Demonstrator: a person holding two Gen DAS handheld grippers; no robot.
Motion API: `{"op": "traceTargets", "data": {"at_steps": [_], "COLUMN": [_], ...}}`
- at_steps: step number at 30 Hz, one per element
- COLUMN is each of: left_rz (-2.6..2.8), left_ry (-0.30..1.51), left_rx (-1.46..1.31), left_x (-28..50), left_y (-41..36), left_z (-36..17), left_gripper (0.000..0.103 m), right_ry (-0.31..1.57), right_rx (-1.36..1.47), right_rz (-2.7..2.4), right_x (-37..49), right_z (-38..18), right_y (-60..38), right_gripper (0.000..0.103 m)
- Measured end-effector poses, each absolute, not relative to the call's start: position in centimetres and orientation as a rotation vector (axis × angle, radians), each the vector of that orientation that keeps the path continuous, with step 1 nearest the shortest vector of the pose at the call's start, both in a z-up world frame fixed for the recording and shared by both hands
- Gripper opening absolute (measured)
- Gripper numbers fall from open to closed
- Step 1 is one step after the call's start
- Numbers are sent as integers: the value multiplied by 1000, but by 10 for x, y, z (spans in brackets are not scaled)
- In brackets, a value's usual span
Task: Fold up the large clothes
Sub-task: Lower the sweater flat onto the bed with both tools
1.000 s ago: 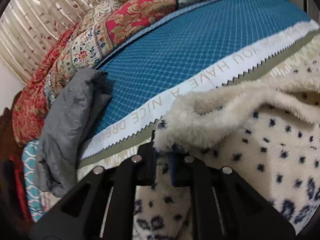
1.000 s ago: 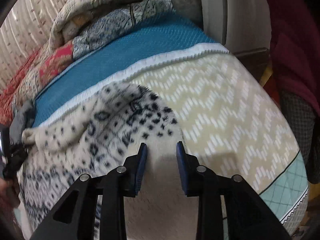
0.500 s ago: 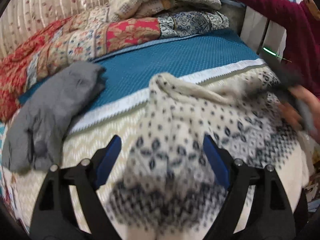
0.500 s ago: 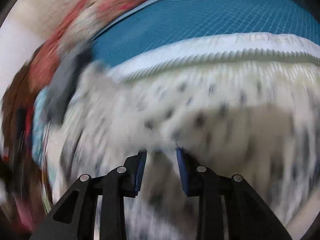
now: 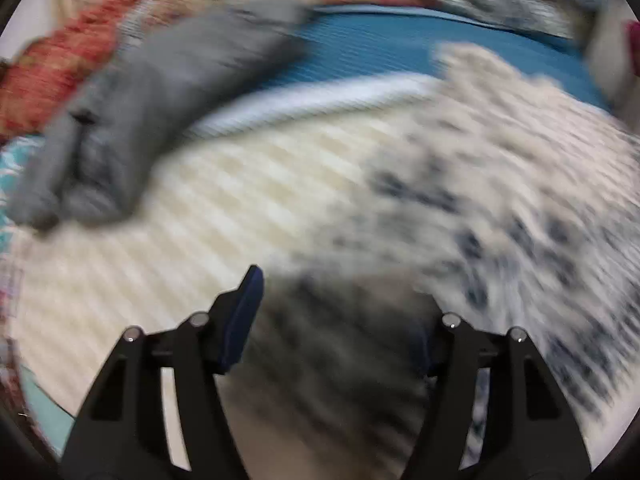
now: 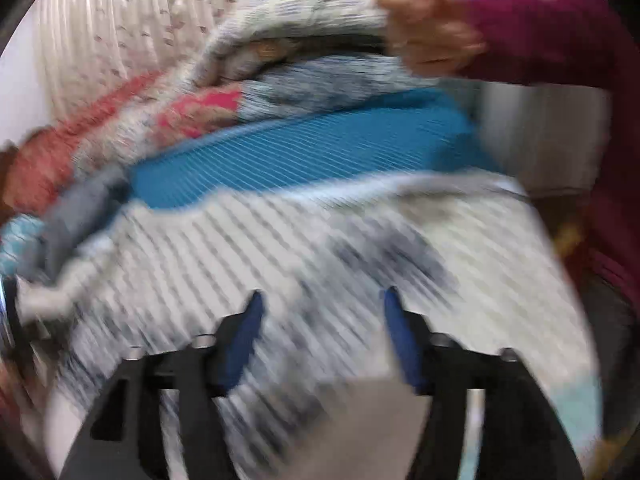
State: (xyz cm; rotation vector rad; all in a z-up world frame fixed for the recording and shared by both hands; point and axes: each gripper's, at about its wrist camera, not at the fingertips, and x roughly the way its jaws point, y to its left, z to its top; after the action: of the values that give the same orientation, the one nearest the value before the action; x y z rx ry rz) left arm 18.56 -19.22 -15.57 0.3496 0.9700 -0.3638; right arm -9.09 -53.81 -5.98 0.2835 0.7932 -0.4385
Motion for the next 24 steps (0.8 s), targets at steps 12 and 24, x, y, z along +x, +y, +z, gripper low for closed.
{"op": "traceTargets", "data": {"at_steps": [12,24], "left_rz": [-523,-416], "left_ry": [950,968], "left_rx": [173,167], "left_x": [140,86], "left_y": [-184,-99], "left_z": [-75,-68], "left_gripper": [62,62], "right_ry": [1005,886], "right_rx": [479,316], "right_rz": [-489,-1066], "right_x": [-206,-278], "right_z": [-139,-73], "right_y": [-512,-674], "right_gripper": [73,38]}}
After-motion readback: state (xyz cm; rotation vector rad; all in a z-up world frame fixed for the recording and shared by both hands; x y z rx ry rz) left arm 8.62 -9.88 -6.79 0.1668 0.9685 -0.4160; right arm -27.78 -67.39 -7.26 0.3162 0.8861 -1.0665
